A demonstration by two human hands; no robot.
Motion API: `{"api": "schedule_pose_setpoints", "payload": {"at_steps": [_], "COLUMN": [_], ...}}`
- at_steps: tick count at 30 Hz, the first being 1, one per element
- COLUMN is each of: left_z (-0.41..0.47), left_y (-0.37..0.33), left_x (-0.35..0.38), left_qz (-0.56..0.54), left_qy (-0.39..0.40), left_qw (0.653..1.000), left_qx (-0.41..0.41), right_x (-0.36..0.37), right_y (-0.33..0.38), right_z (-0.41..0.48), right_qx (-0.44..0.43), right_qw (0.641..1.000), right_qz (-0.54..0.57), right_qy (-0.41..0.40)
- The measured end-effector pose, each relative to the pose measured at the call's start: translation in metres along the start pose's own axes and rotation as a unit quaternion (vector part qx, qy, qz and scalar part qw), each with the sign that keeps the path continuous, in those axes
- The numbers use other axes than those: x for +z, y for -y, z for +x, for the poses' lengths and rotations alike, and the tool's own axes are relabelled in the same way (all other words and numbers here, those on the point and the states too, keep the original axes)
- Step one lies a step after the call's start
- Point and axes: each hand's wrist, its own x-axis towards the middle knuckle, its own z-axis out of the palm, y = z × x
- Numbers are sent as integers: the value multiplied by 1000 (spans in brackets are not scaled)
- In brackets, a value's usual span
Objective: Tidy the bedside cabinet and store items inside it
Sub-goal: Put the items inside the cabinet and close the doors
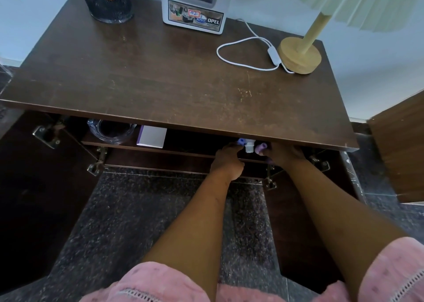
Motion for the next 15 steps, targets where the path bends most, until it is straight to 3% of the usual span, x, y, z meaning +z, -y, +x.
{"api": "schedule_pose_setpoints", "payload": {"at_steps": [15], "left_z": [1], "left_y": [-5], "left_x": [1], "left_qz": [-14], "left_qy": [5], "left_qw": [1000], "left_qx": [-1], "right_x": [9], "right_y": [0], "right_z": [10], "right_qx": [-4], "right_qw": [999], "right_qz": [-4], "right_qy": [-33]}}
